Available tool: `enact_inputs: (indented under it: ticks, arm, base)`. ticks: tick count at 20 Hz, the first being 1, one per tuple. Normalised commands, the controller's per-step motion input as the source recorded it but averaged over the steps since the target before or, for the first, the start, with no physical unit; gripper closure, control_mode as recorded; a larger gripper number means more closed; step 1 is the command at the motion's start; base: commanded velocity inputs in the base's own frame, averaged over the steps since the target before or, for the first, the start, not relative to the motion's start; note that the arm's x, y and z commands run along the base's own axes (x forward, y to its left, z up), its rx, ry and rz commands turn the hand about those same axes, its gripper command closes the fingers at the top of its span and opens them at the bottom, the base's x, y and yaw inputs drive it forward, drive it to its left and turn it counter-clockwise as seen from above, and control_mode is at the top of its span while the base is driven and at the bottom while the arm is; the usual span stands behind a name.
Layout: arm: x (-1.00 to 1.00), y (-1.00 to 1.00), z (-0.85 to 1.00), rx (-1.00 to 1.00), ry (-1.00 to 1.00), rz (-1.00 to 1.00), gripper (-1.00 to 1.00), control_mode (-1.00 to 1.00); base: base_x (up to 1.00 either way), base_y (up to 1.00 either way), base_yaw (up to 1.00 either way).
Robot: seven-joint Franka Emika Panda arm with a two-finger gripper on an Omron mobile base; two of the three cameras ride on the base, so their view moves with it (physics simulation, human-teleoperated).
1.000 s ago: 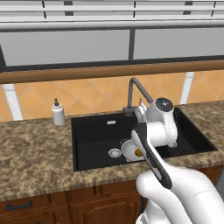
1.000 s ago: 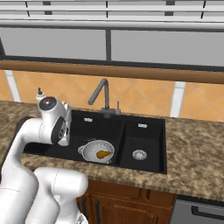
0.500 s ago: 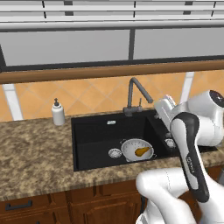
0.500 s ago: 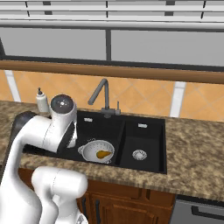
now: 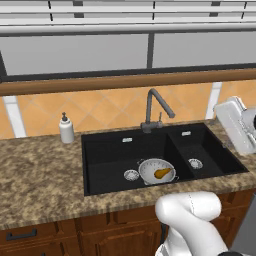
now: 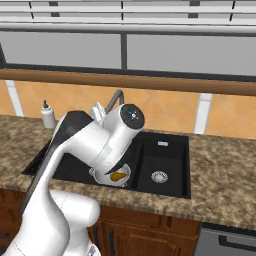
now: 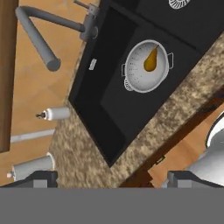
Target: Put the colander in the sink, put the pear in the colander, and turn on the sink faucet and pour water over the colander.
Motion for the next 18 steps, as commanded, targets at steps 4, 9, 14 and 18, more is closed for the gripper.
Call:
enact_inputs:
  ticks: [4, 9, 14, 18]
  arm:
    - [0.35, -0.81, -0.01, 0.13, -0.03, 0.08, -1.0, -1.0]
    - [0.7, -0.22, -0.18, 0.04, -0.12, 0.03, -1.0, -1.0]
    - [0.87, 0.02, -0.36, 0.0, -0.19, 0.09, -1.0, -1.0]
    - [0.93, 0.01, -0.5, 0.0, -0.12, 0.09, -1.0, -1.0]
  base:
    - [0.0, 0.0, 0.0]
    - [0.0, 0.0, 0.0]
    - [0.0, 0.0, 0.0]
    - [0.0, 0.0, 0.0]
